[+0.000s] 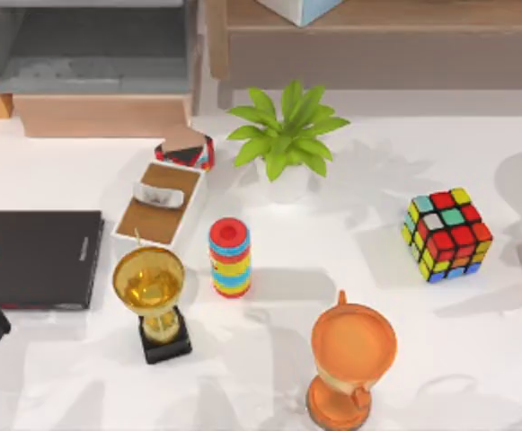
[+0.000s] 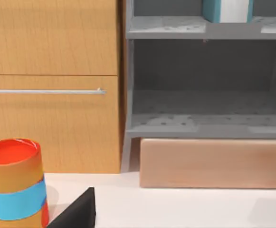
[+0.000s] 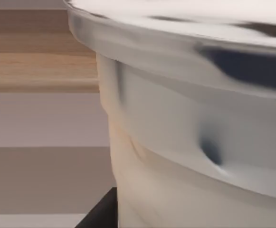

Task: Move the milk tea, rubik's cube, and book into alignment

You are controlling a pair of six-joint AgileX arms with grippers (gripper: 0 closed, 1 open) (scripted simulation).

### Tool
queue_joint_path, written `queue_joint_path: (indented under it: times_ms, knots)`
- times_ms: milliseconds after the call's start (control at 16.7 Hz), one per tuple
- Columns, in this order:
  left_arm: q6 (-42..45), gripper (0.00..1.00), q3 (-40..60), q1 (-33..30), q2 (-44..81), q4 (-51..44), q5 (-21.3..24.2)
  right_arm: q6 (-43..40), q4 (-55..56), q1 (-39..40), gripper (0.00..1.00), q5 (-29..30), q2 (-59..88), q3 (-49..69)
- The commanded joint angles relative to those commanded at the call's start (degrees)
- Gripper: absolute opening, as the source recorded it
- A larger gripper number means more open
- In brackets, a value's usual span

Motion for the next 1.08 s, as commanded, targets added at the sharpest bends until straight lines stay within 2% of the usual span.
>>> queue_joint_path:
  times_ms: [840, 1080]
  knots:
    - [0.0, 1.0, 0.0, 0.0, 0.0, 0.0, 0.0, -0.06, 7.55, -0.02, 0.0, 0.09, 7.44, -0.14]
    - [0.0, 1.0, 0.0, 0.0, 0.0, 0.0, 0.0, -0.06, 7.55, -0.02, 0.3, 0.09, 7.44, -0.14]
